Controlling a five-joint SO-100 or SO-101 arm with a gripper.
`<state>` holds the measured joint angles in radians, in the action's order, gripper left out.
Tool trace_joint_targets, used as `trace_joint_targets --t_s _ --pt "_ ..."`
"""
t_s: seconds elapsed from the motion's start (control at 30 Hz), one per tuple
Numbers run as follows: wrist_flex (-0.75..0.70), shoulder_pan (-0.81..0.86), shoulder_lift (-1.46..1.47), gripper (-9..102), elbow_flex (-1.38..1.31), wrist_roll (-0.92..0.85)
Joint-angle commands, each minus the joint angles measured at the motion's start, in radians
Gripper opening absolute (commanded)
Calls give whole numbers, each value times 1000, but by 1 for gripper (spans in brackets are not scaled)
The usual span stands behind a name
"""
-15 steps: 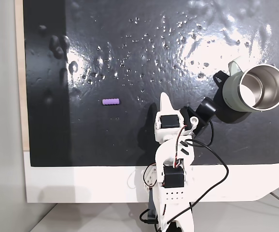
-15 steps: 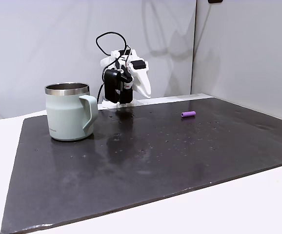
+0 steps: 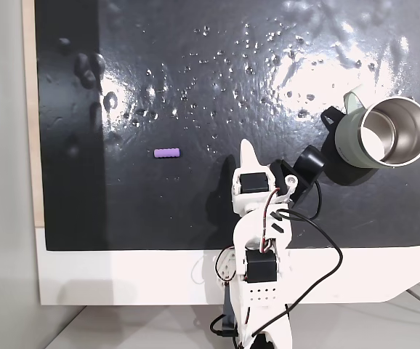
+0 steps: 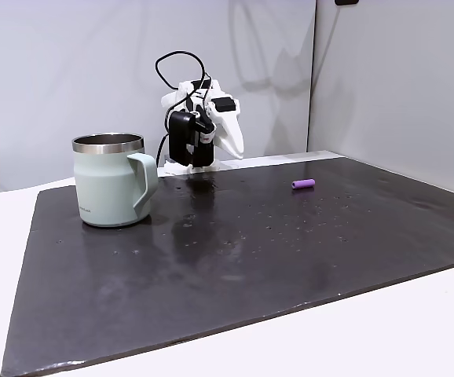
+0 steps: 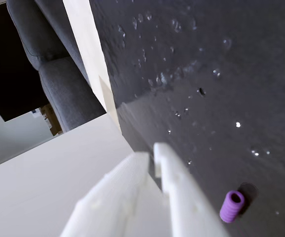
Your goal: Grasp a pengrip and put it in the cup.
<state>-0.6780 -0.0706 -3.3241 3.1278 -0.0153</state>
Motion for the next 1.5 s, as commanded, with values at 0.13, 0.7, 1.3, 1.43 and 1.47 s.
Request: trace_joint_targets --t_s 0.13,0.7,1.3,1.43,1.47 --pt "-190 -121 46 0 -299 -67" --pt "-834 -426 1068 2 -1405 399" --pt "-811 -500 1595 24 -1620 641" --pt "-790 -529 1612 24 -1549 653" --pt "-779 -532 1620 24 -1529 657"
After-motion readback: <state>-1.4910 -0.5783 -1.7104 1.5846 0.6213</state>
